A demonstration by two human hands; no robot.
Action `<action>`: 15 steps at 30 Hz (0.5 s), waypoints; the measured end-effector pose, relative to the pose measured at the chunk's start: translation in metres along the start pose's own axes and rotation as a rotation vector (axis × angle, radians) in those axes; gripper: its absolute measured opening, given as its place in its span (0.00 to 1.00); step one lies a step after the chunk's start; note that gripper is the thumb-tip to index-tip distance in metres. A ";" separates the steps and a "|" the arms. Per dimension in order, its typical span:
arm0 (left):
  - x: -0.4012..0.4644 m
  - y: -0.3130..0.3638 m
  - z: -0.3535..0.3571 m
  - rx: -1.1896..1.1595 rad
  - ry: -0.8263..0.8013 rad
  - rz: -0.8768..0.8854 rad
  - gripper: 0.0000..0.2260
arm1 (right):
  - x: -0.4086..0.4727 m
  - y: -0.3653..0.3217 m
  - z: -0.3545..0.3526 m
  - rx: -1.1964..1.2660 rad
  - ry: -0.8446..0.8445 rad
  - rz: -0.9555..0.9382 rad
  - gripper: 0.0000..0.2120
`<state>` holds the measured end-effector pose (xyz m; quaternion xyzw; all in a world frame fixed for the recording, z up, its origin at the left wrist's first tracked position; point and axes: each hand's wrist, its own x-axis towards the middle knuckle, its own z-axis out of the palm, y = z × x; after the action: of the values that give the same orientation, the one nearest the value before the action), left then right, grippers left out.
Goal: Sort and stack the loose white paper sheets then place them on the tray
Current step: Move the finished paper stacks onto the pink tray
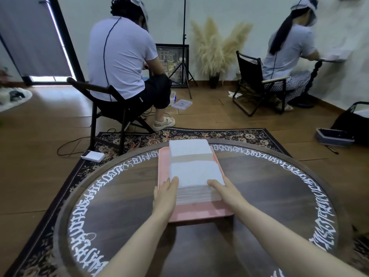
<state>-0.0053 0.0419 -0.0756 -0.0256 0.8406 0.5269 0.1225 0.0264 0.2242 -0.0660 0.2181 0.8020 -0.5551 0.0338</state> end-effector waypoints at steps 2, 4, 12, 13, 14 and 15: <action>-0.002 0.002 -0.001 -0.013 -0.007 -0.013 0.33 | 0.000 0.001 0.001 -0.003 0.006 0.009 0.29; -0.004 0.003 0.000 -0.033 0.004 -0.018 0.29 | 0.000 0.002 0.002 -0.007 0.012 0.025 0.31; -0.003 -0.002 -0.005 -0.051 0.021 -0.037 0.24 | -0.003 0.002 0.008 0.003 0.008 0.046 0.32; -0.002 -0.003 -0.006 -0.047 0.016 -0.032 0.23 | -0.003 0.003 0.009 0.005 0.007 0.040 0.31; -0.002 -0.004 -0.007 -0.047 0.011 -0.028 0.24 | -0.004 0.003 0.010 -0.003 0.007 0.036 0.31; -0.003 -0.004 -0.008 -0.049 0.013 -0.030 0.27 | -0.004 0.003 0.011 -0.010 0.011 0.027 0.30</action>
<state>-0.0035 0.0328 -0.0752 -0.0444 0.8277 0.5454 0.1244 0.0290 0.2141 -0.0719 0.2317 0.8019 -0.5494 0.0378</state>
